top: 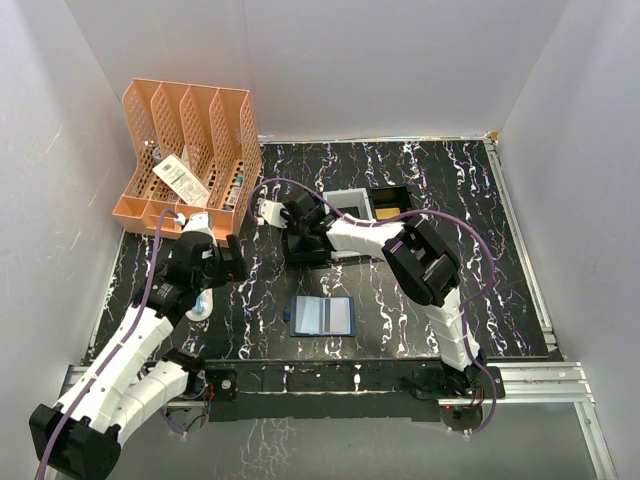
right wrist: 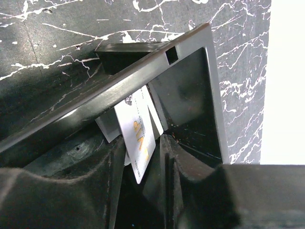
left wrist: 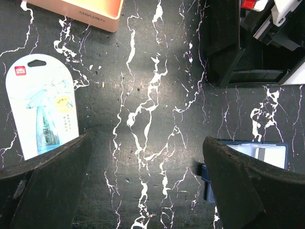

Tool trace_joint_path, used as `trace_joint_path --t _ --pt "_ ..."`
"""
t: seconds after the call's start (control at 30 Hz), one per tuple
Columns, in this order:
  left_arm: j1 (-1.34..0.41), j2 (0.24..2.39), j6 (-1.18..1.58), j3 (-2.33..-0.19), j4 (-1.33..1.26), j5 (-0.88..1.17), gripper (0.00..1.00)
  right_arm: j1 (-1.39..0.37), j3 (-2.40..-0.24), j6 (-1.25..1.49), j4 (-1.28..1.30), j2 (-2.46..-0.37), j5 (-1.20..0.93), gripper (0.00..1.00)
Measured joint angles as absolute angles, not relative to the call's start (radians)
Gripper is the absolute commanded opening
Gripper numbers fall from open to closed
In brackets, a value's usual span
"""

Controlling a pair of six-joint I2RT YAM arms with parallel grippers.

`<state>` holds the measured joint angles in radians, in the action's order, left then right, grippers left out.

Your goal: Take the credit cards out of the card holder

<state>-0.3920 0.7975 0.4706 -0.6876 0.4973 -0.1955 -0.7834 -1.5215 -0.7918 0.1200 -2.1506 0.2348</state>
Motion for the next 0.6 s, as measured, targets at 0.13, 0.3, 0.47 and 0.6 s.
trace_joint_path --t 0.13,0.3,0.47,0.6 --pt "-0.392 0.806 0.467 -0.688 0.495 -0.192 0.99 -0.783 -1.52 -0.791 0.116 -2.151 0.228 0.36" --pt "-0.392 0.812 0.464 -0.688 0.495 -0.186 0.99 -0.783 -1.495 -0.793 0.089 -2.148 0.225 0.39" --pt "-0.392 0.812 0.463 -0.688 0.494 -0.183 0.99 -0.781 -1.489 -0.805 0.084 -2.148 0.225 0.39" --pt "-0.392 0.812 0.462 -0.688 0.494 -0.178 0.99 -0.781 -1.489 -0.804 0.078 -2.148 0.218 0.4"
